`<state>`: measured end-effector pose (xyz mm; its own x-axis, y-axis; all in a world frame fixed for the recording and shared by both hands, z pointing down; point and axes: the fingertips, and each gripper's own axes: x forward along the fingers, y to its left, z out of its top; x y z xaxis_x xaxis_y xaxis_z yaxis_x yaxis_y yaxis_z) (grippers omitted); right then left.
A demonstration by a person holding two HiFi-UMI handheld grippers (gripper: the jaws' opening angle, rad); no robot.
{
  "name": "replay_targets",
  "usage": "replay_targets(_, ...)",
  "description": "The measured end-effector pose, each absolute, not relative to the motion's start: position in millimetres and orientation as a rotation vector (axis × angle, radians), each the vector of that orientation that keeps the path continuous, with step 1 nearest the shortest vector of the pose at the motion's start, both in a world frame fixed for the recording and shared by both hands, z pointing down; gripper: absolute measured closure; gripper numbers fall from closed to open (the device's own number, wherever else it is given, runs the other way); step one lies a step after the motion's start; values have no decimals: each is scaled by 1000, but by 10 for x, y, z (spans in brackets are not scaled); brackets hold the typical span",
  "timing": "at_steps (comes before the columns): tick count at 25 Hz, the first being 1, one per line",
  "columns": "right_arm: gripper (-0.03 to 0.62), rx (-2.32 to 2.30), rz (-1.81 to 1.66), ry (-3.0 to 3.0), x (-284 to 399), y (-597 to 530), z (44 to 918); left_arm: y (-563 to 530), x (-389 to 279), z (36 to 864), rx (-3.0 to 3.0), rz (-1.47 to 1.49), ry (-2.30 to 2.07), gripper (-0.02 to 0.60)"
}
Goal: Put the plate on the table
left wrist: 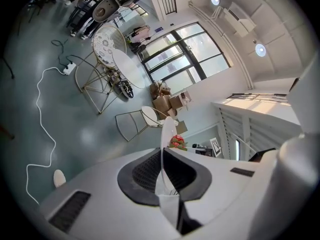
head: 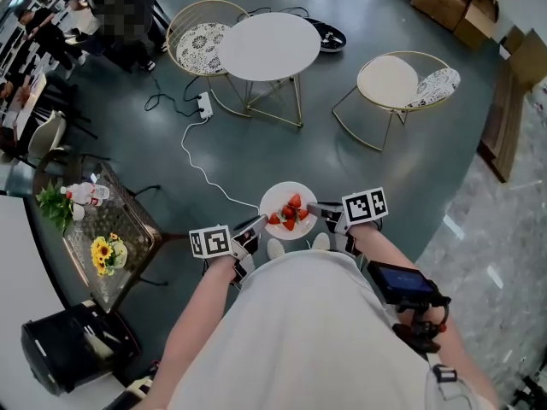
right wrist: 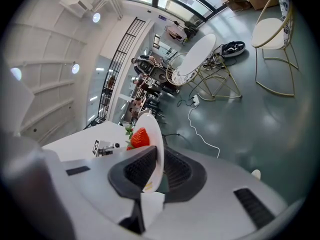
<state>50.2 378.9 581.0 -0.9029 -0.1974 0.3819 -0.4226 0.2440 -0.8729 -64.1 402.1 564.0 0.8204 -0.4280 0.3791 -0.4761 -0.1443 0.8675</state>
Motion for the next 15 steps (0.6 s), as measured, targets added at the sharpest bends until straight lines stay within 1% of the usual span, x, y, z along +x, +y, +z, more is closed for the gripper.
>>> replay_targets(5, 571, 588, 1752, -2301, 565, 3790, 5888, 4015, -587, 5709, 1709, -4, -665, 565)
replay_targets(9, 571, 578, 1780, -2302, 822, 3873, 5910, 4105, -326, 5690, 1707, -22, -618, 565)
replay_targets(15, 571, 550, 1772, -2343, 505, 3766, 5816, 3999, -621, 5551, 1757, 8, -631, 568)
